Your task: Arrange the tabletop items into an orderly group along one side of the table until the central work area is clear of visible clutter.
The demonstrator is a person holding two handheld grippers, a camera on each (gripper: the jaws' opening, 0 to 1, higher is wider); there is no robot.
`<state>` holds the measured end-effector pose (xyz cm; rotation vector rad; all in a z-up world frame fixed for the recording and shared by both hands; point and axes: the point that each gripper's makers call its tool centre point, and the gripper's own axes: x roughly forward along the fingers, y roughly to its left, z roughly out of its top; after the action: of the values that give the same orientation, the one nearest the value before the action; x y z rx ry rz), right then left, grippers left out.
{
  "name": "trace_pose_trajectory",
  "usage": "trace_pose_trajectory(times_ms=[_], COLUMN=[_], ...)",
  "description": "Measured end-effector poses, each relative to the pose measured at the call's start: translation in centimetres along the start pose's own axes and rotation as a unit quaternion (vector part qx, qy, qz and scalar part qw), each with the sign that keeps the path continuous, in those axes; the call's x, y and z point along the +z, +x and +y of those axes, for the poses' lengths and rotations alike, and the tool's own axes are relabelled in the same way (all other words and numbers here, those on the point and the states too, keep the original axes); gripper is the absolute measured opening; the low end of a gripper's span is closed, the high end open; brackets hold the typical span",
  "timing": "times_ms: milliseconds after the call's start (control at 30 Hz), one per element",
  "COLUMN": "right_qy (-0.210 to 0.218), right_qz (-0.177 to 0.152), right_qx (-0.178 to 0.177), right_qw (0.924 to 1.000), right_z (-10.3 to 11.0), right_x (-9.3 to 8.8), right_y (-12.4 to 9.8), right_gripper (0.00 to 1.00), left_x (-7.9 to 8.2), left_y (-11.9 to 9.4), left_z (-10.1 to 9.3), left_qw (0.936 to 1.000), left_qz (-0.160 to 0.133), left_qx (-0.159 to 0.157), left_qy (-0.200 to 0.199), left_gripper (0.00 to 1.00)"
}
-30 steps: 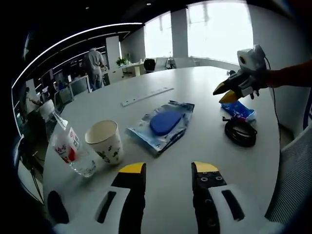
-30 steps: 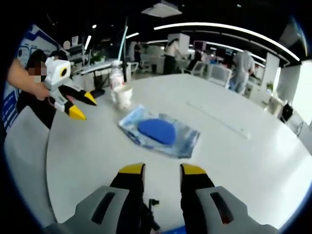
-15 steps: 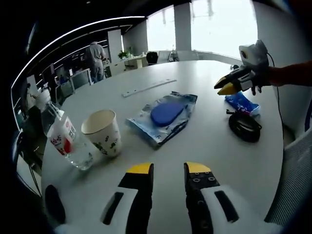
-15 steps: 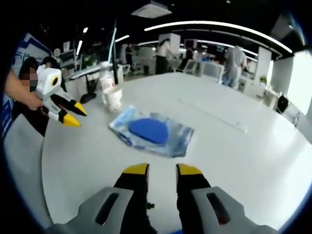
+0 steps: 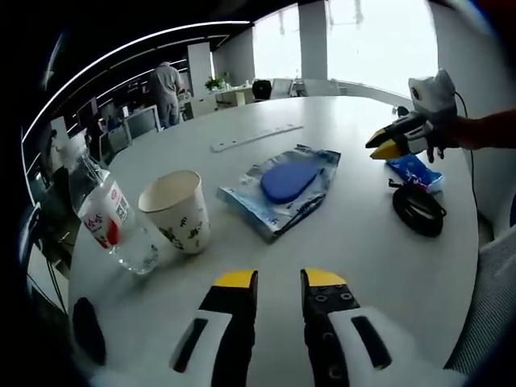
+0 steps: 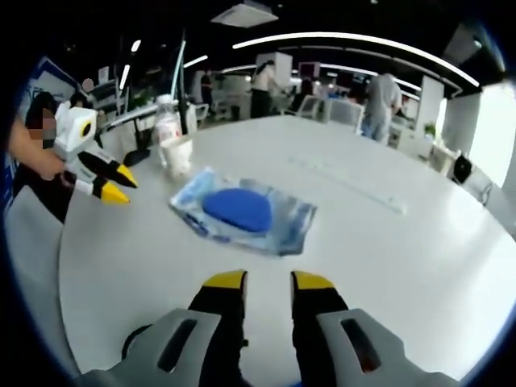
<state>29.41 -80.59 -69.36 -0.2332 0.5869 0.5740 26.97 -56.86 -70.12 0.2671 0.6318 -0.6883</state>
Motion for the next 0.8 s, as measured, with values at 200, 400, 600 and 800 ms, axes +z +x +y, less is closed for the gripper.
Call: trace_pose_trajectory(times_ms=[200, 400, 600, 800], right_qy=[0.011, 0.035, 0.048, 0.061], right_qz=[0.004, -0.004, -0.005, -0.008], right_qx=[0.002, -0.001, -0.004, -0.006], right_qw=[0.9999, 0.9994, 0.9988, 0.9981], right_z=[-0.2, -0.8, -1.0, -1.4], right_x=[-0.2, 0.2, 0.3, 0.6], right_y=[0.5, 1.0, 1.4, 2.0], right_gripper=[0.18, 0.17, 0.17, 0.17], left_x=[0.1, 0.8, 1.2, 2.0], left_y=[0.4, 1.0, 1.6, 2.4], left_z=[0.5, 0.7, 1.0, 1.3], left_qw=[0.9999, 0.9997, 0.9997, 0.9994], left_qz=[-0.001, -0.007, -0.005, -0.011], left_qx=[0.006, 0.006, 0.005, 0.005], left_qy=[-0.013, -0.021, -0.022, -0.033], left_gripper=[0.17, 0.17, 0.16, 0.16])
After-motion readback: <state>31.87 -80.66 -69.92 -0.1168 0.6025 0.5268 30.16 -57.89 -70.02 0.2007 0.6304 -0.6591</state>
